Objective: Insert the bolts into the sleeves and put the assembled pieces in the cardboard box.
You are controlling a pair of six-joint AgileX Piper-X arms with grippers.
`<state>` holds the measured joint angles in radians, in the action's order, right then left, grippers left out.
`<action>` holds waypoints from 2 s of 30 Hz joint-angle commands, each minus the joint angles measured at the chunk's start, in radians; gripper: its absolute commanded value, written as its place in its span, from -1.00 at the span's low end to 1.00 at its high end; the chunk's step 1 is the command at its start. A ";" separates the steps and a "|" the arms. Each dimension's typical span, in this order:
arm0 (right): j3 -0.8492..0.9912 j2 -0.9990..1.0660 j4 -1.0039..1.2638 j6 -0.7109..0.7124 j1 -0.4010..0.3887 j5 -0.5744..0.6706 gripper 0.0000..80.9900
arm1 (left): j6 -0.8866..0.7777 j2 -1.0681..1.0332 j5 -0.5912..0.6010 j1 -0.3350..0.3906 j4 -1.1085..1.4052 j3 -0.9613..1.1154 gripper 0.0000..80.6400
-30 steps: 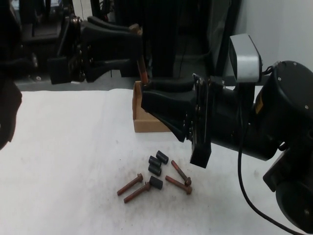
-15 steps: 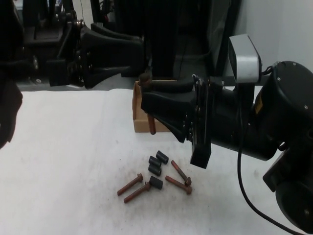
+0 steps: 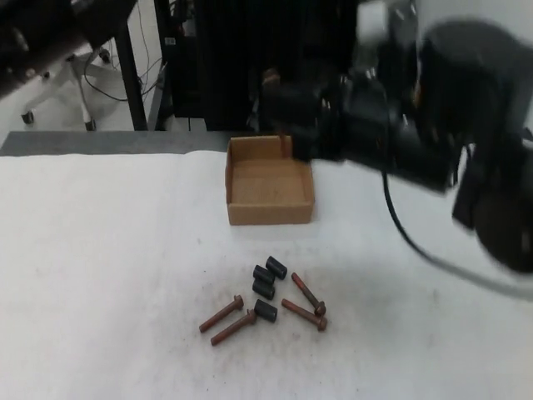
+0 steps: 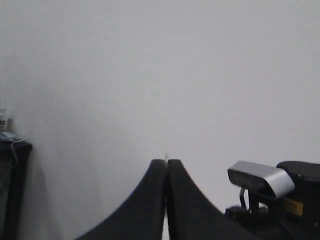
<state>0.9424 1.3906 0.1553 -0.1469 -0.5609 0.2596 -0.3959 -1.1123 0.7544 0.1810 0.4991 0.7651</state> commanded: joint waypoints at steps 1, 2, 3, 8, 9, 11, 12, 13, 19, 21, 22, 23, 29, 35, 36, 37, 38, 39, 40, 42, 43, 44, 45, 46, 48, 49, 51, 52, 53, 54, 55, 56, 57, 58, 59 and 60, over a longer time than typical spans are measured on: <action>0.148 0.048 -0.265 0.158 0.020 -0.111 -0.98 | 0.009 0.010 -0.047 -0.001 -0.119 0.006 -0.99; 0.192 0.081 -0.333 0.178 0.029 -0.113 -0.98 | 0.014 0.010 -0.079 -0.001 -0.200 0.006 -0.99; 0.255 0.114 -0.390 0.184 0.038 -0.117 -0.98 | 0.028 0.010 -0.117 -0.001 -0.287 0.006 -0.99; 0.474 0.316 -0.593 0.184 0.070 -0.143 -0.98 | 0.146 0.010 -0.238 -0.001 -0.630 0.006 -0.99; 0.515 0.350 -0.619 0.184 0.072 -0.142 -0.98 | 0.159 0.010 -0.247 -0.001 -0.668 0.006 -0.99; 0.588 0.435 -0.658 0.184 0.072 -0.165 -0.98 | 0.187 0.010 -0.248 -0.001 -0.739 0.006 -0.99; 0.615 0.475 -0.677 0.184 0.072 -0.173 -0.98 | 0.190 0.010 -0.248 -0.001 -0.763 0.006 -0.99; 0.646 0.504 -0.691 0.184 0.072 -0.183 -0.98 | 0.190 0.010 -0.244 -0.001 -0.781 0.006 -0.99; 0.772 0.673 -0.706 0.180 0.072 -0.201 -0.98 | 0.193 0.023 -0.237 -0.001 -0.845 0.006 -0.99; 0.800 0.718 -0.703 0.168 0.072 -0.203 -0.98 | 0.193 0.038 -0.237 -0.001 -0.861 0.006 -0.99; 0.808 0.734 -0.693 0.168 0.072 -0.203 -0.98 | 0.193 0.046 -0.237 -0.001 -0.864 0.006 -0.99; 0.815 0.752 -0.684 0.169 0.072 -0.203 -0.98 | 0.193 0.054 -0.237 -0.001 -0.869 0.006 -0.99; 0.850 0.831 -0.622 0.169 0.072 -0.254 -0.98 | 0.233 0.097 -0.237 -0.001 -0.898 0.006 -0.99; 0.860 0.860 -0.518 0.169 0.074 -0.260 -0.96 | 0.301 0.106 -0.245 -0.001 -0.962 0.006 -0.99; 0.860 0.860 -0.508 0.169 0.074 -0.260 -0.87 | 0.312 0.106 -0.245 -0.001 -0.969 0.006 -0.99; 0.860 0.860 -0.506 0.169 0.074 -0.260 -0.78 | 0.321 0.106 -0.245 -0.001 -0.975 0.006 -0.99; 0.862 0.860 -0.507 0.169 0.074 -0.260 -0.64 | 0.326 0.106 -0.245 -0.001 -0.977 0.006 -0.99; 0.867 0.860 -0.513 0.169 0.076 -0.260 -0.49 | 0.325 0.106 -0.245 -0.001 -0.978 0.006 -0.99; 0.870 0.860 -0.517 0.169 0.076 -0.260 -0.34 | 0.325 0.106 -0.245 -0.001 -0.978 0.006 -0.99; 0.870 0.858 -0.517 0.169 0.076 -0.273 -0.17 | 0.325 0.106 -0.245 -0.001 -0.978 0.006 -0.99; 0.870 0.856 -0.517 0.169 0.076 -0.284 -0.16 | 0.325 0.106 -0.245 -0.001 -0.979 0.006 -0.99; 0.870 0.852 -0.517 0.169 0.076 -0.291 -0.17 | 0.325 0.106 -0.245 -0.001 -0.982 0.006 -0.99; 0.870 0.849 -0.517 0.169 0.076 -0.291 -0.22 | 0.325 0.106 -0.245 -0.001 -0.982 0.006 -0.99; 0.870 0.844 -0.517 0.169 0.076 -0.291 -0.30 | 0.329 0.106 -0.245 -0.001 -0.981 0.006 -0.99; 0.870 0.828 -0.520 0.169 0.080 -0.291 -0.51 | 0.344 0.106 -0.242 0.000 -0.981 0.006 -0.99; 0.870 0.815 -0.530 0.169 0.083 -0.293 -0.67 | 0.351 0.106 -0.242 0.000 -0.981 0.006 -0.99; 0.870 0.783 -0.570 0.169 0.082 -0.316 -0.99 | 0.352 0.106 -0.238 0.004 -0.981 0.006 -0.99; 0.870 0.762 -0.598 0.165 0.082 -0.318 -0.99 | 0.367 0.106 -0.237 0.010 -0.985 0.006 -0.99; 0.870 0.742 -0.637 0.165 0.084 -0.318 -0.99 | 0.413 0.106 -0.237 0.021 -1.010 0.006 -0.99; 0.870 0.714 -0.687 0.165 0.085 -0.318 -0.98 | 0.470 0.106 -0.237 0.040 -1.047 0.006 -0.99; 0.870 0.684 -0.745 0.165 0.085 -0.318 -0.98 | 0.519 0.102 -0.241 0.059 -1.083 0.006 -0.99; 0.868 0.651 -0.791 0.165 0.085 -0.318 -0.98 | 0.572 0.096 -0.252 0.086 -1.129 0.006 -0.99; 0.865 0.618 -0.847 0.163 0.086 -0.313 -0.98 | 0.609 0.085 -0.271 0.115 -1.166 0.004 -0.99; 0.862 0.588 -0.901 0.154 0.086 -0.305 -0.98 | 0.634 0.074 -0.289 0.144 -1.194 0.004 -0.99; 0.856 0.556 -0.943 0.138 0.086 -0.293 -0.98 | 0.644 0.057 -0.311 0.174 -1.204 0.004 -0.99; 0.845 0.529 -0.968 0.132 0.086 -0.272 -0.98 | 0.643 0.037 -0.331 0.201 -1.197 0.004 -0.99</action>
<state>1.7955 1.9938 -0.7213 0.0057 -0.4798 -0.0441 0.1518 -1.0325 0.4951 0.3065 -0.6541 0.7651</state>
